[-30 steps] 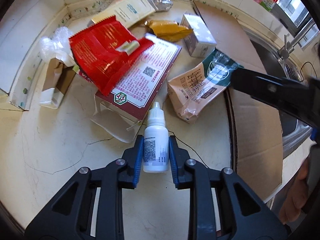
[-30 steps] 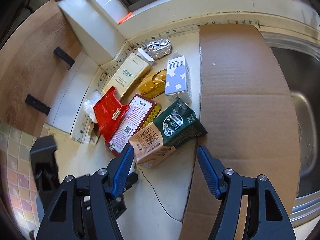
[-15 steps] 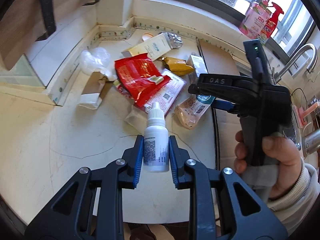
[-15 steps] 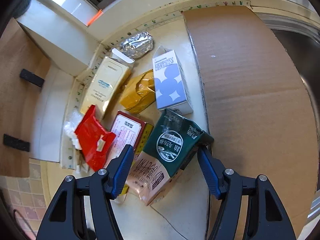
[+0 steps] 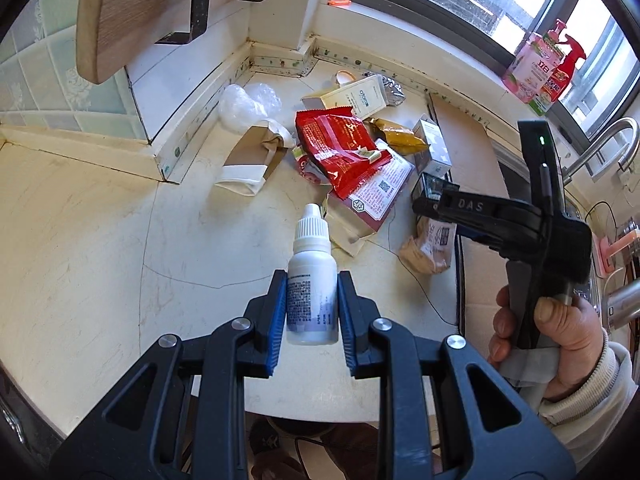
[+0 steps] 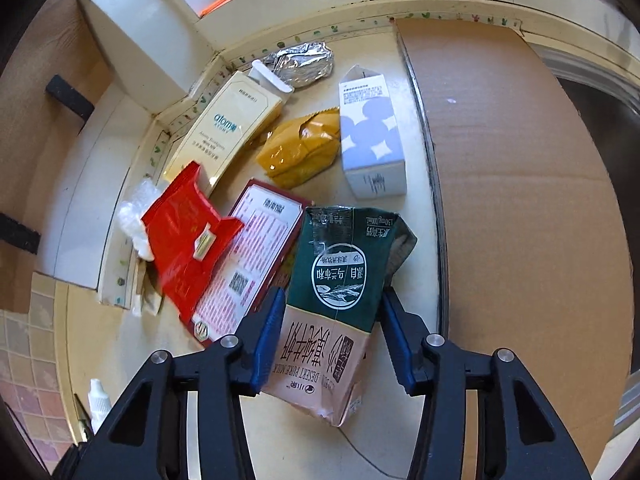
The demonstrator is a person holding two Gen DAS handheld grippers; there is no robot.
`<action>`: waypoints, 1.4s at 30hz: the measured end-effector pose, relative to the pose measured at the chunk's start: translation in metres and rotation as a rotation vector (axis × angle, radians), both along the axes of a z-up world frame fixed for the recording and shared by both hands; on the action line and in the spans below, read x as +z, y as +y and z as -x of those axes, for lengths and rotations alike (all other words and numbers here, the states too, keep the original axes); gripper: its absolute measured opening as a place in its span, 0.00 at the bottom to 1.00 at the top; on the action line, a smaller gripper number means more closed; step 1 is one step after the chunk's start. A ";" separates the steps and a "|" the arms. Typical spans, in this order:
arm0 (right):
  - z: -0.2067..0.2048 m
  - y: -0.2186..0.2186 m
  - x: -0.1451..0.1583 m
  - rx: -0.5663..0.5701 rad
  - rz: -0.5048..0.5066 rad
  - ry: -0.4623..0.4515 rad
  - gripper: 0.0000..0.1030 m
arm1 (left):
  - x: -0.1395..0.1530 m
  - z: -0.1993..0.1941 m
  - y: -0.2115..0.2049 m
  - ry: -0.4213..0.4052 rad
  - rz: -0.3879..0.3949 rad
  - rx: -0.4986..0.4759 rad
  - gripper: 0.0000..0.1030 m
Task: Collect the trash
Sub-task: 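Carry the dropper bottle and green carton down over the trash bin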
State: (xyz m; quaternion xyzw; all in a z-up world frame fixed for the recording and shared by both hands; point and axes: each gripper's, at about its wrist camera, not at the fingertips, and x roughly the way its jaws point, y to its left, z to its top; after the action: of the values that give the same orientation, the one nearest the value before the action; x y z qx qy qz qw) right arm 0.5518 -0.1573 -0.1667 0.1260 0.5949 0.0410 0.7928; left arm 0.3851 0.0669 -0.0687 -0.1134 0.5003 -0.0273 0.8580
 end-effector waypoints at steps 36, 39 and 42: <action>0.363 -0.037 0.077 0.064 0.031 -0.182 0.42 | -0.011 0.189 -0.078 0.022 0.008 -0.408 0.20; 0.380 -0.050 0.070 0.075 0.024 -0.156 0.42 | -0.028 0.203 -0.092 0.060 0.011 -0.403 0.20; 0.396 -0.065 0.055 0.078 0.012 -0.143 0.42 | -0.052 0.216 -0.108 0.092 -0.006 -0.407 0.20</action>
State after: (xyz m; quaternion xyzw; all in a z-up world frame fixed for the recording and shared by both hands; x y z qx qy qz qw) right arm 0.1556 -0.2221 -0.1122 0.0948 0.5414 0.0773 0.8318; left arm 0.1691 -0.0411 -0.1204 -0.0085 0.5518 -0.1934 0.8112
